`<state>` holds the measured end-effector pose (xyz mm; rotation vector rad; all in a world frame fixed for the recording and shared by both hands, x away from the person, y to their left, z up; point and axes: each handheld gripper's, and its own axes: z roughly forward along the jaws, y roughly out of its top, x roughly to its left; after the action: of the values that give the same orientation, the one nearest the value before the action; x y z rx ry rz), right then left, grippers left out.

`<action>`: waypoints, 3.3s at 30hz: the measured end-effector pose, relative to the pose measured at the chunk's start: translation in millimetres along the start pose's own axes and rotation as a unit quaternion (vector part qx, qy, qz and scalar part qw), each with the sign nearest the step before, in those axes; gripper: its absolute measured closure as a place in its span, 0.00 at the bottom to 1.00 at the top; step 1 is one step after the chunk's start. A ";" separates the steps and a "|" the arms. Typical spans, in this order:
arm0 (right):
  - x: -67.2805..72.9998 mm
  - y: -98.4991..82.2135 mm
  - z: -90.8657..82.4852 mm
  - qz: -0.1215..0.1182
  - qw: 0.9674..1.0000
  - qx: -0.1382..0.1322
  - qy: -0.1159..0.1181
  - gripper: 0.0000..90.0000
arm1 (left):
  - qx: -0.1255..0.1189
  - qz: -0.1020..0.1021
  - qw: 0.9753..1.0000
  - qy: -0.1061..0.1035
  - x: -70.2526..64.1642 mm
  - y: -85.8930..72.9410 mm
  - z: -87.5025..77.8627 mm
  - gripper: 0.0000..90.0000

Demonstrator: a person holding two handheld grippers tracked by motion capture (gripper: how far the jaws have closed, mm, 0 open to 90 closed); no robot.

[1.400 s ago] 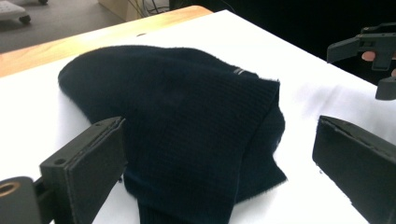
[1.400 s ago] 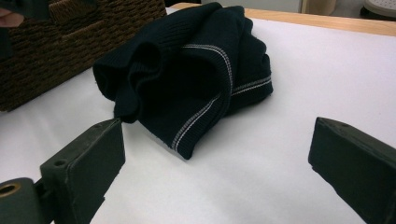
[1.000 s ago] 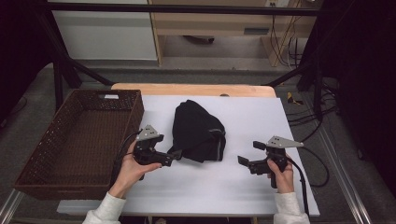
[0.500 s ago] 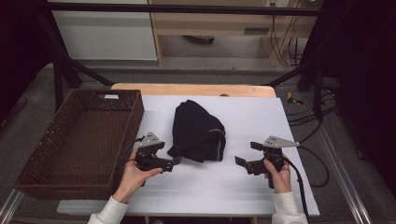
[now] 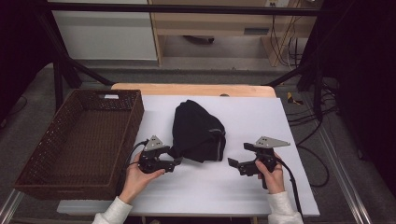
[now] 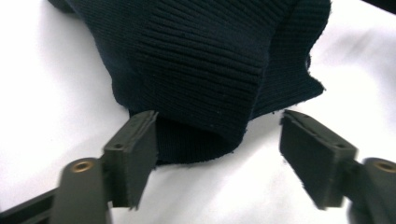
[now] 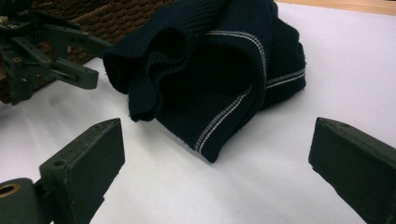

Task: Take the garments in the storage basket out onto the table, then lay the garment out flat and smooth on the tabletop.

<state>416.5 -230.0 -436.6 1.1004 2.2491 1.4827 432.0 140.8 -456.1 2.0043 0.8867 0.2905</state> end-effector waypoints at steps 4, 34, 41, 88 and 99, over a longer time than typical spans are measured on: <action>3.1 0.7 3.3 0.001 1.000 0.002 0.001 0.05 | 0.000 0.000 1.000 -0.010 -1.9 -2.1 3.6 0.40; 27.4 3.7 32.7 -0.004 0.999 0.033 -0.004 0.06 | 0.024 0.033 0.999 0.031 -11.3 -3.8 13.9 0.77; 35.6 9.0 44.6 -0.002 0.999 0.038 -0.017 0.11 | 0.023 0.019 0.999 0.032 -10.7 -6.0 14.6 0.92; 36.8 54.0 -6.4 0.020 0.999 -0.010 -0.030 0.94 | -0.037 -0.005 0.999 -0.003 -21.8 20.5 -49.5 0.96; 22.3 18.9 -33.4 0.029 0.996 0.022 -0.083 0.94 | -0.004 0.018 0.999 -0.037 -52.2 11.9 -26.0 0.96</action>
<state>391.1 -233.7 -400.4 1.2620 2.1625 1.3156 386.9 117.6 -424.8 2.0113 0.8025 0.2388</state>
